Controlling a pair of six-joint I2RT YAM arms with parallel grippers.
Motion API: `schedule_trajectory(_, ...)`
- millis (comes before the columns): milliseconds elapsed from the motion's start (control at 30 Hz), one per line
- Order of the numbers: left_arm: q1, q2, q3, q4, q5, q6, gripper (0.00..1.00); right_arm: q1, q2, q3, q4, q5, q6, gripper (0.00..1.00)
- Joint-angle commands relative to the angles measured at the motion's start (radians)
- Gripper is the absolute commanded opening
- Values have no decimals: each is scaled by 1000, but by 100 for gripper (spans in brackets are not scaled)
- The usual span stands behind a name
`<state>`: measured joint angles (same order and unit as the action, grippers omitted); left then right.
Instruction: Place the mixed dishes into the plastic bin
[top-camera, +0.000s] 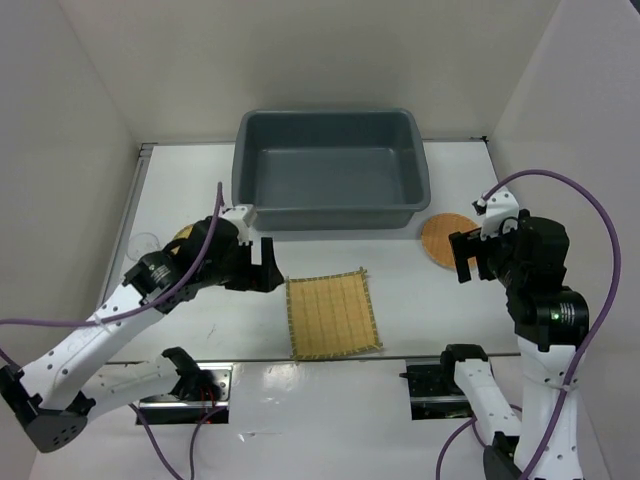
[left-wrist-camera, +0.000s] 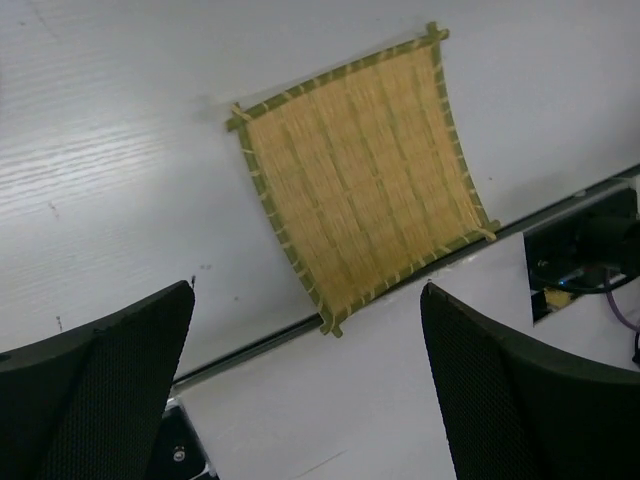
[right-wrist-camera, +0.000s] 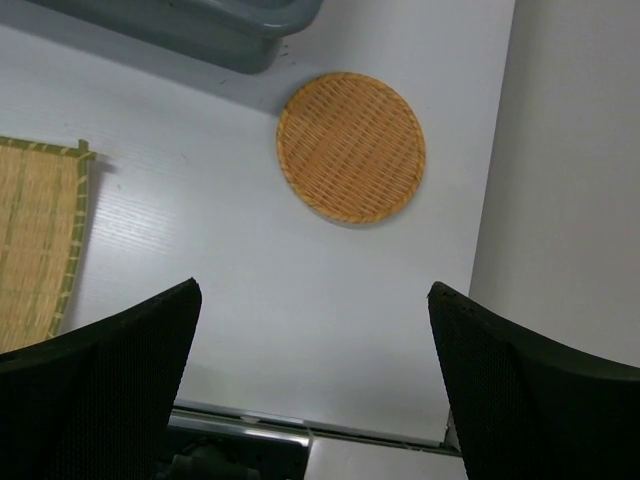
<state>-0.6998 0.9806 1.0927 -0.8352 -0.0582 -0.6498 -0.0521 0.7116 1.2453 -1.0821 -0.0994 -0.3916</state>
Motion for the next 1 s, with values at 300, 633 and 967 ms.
schedule_trajectory(300,-213,164,-71,68,46,10,100,6,8,-49,-10,-174,-66,98)
schedule_trajectory(633,-237,115,-255,301,173,-155,100,6,-21,-58,11,-148,-30,98)
schedule_trajectory(967,-202,52,-569,580,101,-278,100,6,-24,-58,31,-106,7,98)
